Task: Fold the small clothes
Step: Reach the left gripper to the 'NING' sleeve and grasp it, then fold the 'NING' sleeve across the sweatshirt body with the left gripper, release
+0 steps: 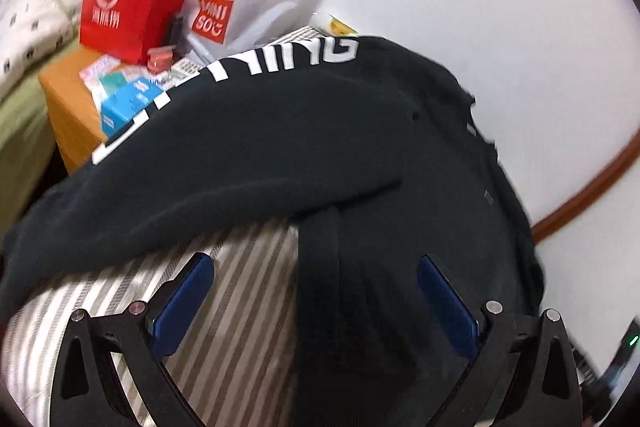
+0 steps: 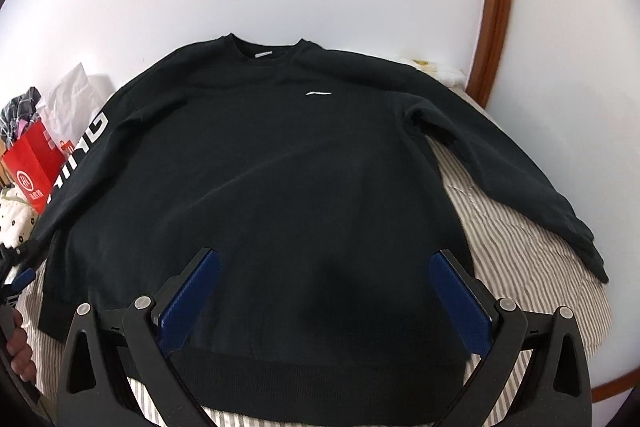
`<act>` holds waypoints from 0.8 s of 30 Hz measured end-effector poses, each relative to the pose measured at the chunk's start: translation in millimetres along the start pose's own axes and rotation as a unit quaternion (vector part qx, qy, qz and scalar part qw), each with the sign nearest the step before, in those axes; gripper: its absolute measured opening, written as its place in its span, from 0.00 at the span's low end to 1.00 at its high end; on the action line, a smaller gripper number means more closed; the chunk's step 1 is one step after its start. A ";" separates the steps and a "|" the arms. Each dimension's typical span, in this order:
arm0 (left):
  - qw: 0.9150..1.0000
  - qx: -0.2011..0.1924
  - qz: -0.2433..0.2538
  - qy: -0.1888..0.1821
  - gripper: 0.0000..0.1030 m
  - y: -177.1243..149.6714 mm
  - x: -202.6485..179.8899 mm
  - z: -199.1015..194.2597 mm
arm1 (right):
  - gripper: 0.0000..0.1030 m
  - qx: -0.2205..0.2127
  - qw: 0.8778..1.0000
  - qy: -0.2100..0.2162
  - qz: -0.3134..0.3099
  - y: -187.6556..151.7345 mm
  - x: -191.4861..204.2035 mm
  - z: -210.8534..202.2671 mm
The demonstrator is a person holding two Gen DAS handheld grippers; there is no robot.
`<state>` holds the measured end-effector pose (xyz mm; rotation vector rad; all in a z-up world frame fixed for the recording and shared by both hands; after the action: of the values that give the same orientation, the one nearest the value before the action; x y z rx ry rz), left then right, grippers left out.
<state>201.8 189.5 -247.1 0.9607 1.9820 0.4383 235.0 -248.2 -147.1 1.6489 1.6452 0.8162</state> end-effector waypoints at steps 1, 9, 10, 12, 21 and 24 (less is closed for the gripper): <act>1.000 -0.002 -0.008 -0.001 0.96 2.0 2.4 3.8 | 1.00 0.002 1.000 0.001 -0.005 1.6 2.4 5.5; 0.998 -0.027 -0.025 0.049 0.74 23.9 10.8 28.8 | 1.00 0.013 1.000 0.003 -0.021 7.8 7.0 33.5; 0.998 -0.028 -0.023 0.059 0.62 25.5 12.9 29.5 | 1.00 0.014 1.000 0.003 -0.021 7.4 6.4 35.4; 0.996 -0.022 -0.008 0.088 0.41 30.3 16.2 34.1 | 1.00 0.018 1.000 0.001 -0.026 5.9 4.4 38.4; 0.986 -0.073 0.114 0.101 0.06 84.3 -47.3 16.3 | 1.00 0.015 1.000 -0.003 -0.015 1.8 -31.0 41.2; 0.980 -0.092 0.160 0.077 0.06 96.7 -94.0 14.6 | 1.00 0.013 1.000 -0.006 -0.006 2.0 -43.8 40.7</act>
<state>289.2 178.6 -144.0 1.1581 1.8841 0.8842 268.5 -292.9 -168.4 1.6558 1.6629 0.7813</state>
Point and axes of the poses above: each gripper's, at about its wrist camera, not at the fingertips, and z roughly the way its jaws point, x to its left, y to its top, the point moved 7 cm from there along z, roughly the way its jaws point, and after that the axes turned 10 degrees about -x, right-handed, at the moved point
